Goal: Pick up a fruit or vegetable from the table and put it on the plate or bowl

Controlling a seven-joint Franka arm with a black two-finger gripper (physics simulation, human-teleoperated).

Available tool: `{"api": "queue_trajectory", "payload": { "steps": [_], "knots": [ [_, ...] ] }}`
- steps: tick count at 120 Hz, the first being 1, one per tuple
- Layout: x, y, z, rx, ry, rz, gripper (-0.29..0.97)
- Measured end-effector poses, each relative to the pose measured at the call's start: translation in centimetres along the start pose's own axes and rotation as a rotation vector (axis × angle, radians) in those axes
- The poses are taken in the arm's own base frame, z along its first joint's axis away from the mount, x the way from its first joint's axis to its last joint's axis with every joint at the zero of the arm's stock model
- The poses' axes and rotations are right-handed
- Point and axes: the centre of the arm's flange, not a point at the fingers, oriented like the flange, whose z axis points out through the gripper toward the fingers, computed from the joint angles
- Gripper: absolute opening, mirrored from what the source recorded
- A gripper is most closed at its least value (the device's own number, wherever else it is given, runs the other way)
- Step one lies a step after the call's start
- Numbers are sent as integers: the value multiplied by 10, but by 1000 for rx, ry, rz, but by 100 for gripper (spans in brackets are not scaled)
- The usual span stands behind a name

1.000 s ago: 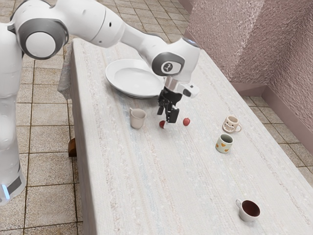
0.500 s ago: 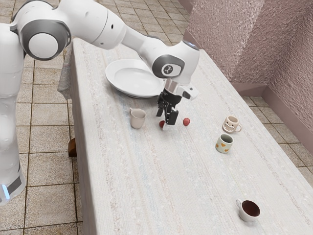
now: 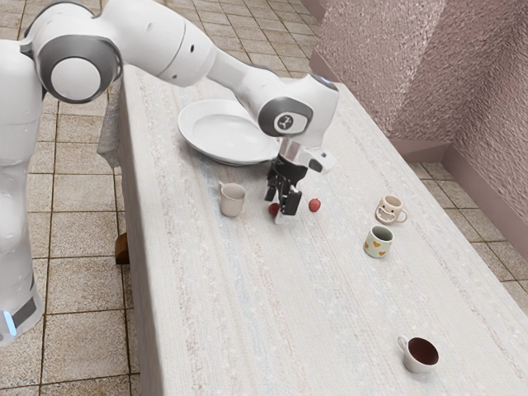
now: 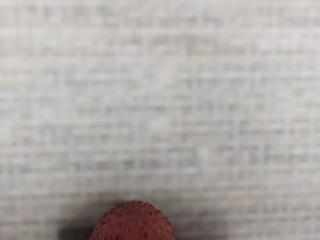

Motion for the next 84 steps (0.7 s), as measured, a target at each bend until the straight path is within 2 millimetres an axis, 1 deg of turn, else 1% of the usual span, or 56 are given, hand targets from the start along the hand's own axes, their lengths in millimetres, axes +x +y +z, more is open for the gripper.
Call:
{"api": "queue_trajectory", "payload": {
  "steps": [36, 59, 84],
  "knots": [
    [0, -2, 0, 0, 2, -2, 68],
    [2, -3, 6, -1, -7, -3, 68],
    [2, -3, 6, -1, -4, -2, 68]
  ]
}}
